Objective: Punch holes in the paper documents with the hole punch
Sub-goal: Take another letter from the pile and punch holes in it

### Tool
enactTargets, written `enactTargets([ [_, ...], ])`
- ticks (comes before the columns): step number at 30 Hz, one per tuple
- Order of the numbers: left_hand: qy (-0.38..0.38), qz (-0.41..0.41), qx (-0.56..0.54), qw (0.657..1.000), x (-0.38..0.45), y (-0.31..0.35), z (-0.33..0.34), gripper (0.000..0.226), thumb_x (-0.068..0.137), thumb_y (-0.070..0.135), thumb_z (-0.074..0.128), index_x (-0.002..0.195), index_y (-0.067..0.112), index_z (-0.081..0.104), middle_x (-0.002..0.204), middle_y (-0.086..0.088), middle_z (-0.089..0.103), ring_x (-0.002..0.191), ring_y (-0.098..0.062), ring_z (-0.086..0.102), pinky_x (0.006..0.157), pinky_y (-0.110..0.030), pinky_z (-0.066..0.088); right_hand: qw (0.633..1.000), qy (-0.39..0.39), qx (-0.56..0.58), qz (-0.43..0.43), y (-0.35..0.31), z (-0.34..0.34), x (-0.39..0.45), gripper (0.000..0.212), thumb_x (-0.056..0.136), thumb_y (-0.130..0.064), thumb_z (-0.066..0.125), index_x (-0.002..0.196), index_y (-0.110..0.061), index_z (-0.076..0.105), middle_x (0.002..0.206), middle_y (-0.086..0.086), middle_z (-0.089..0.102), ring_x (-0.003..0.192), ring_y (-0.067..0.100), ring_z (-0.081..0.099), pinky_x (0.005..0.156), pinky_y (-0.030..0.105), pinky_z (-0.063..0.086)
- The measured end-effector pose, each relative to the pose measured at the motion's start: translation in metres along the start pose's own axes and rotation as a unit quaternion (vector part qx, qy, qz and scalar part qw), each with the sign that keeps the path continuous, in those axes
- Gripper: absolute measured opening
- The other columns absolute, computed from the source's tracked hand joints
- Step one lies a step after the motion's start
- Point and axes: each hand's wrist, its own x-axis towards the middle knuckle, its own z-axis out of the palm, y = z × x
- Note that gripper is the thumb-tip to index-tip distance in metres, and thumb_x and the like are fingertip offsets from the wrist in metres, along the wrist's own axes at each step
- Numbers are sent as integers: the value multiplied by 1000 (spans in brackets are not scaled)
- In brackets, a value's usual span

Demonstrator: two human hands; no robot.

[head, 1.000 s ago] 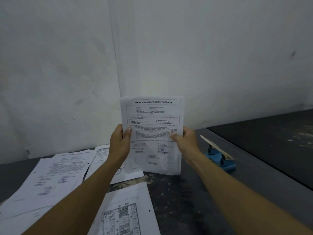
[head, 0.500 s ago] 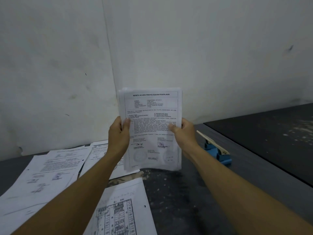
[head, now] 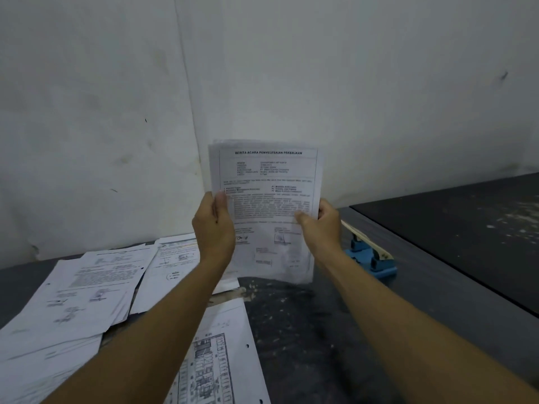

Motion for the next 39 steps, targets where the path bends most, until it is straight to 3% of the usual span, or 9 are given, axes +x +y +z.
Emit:
enactTargets([
  [7,5,-18,-21,1000,10,9,-4,29,106,33,39,97,8,50,91,3,62,78,-9,60,61,-20,51,1000,-11,17,4,-22,-5,7,22,89,0,64,86,-22,65,91,-3,72,88,17,70,73,31,60],
  [13,31,1,-37,999,10,28,2,27,107,33,37,102,11,50,100,1,63,78,-7,60,58,-11,47,999,16,31,-30,-34,-7,4,17,92,-2,61,89,-19,64,91,-1,72,86,16,70,70,28,60],
  [17,57,27,-35,997,18,43,10,27,107,33,37,98,12,50,88,6,59,69,-2,55,53,-4,42,998,28,20,-60,-41,-3,9,8,94,-5,59,96,-12,63,92,0,71,86,17,69,72,31,60],
  [26,17,-20,1,1000,-1,4,24,33,106,36,37,91,9,49,83,5,59,72,-12,58,61,-30,55,998,4,-57,29,-2,-8,-5,14,91,-7,63,100,-17,59,90,-9,65,86,13,65,57,16,47],
  [29,7,-1,3,1000,3,9,22,31,106,35,38,86,12,46,78,5,57,67,-9,54,58,-27,51,998,31,-58,-4,-27,-12,6,28,87,-9,65,111,-16,53,95,-8,64,80,7,62,55,15,48],
  [31,-3,-3,-7,1000,7,11,21,31,106,35,39,85,14,45,79,5,58,68,-10,55,61,-32,54,993,48,-85,-70,-52,-14,18,46,84,-14,64,125,-18,44,108,-7,61,94,11,62,71,22,54],
  [34,-11,-16,-16,1000,10,9,19,31,105,38,39,83,17,45,83,-1,61,73,-16,58,67,-42,57,947,39,-219,-232,-81,-14,33,75,80,-21,62,147,-18,29,148,1,41,136,19,41,114,40,36],
  [36,-16,-22,-16,1000,9,9,19,31,105,38,40,85,15,46,86,-3,62,77,-18,60,68,-43,58,883,-6,-349,-314,-90,-14,37,79,81,-25,59,152,-14,26,155,3,34,145,19,29,124,46,14],
  [39,-25,-27,-18,999,6,8,18,29,106,36,39,86,15,45,88,1,61,78,-13,60,62,-29,56,807,-60,-476,-344,-90,-11,34,59,88,-32,54,142,-11,45,140,3,53,137,19,41,124,49,-1],
])
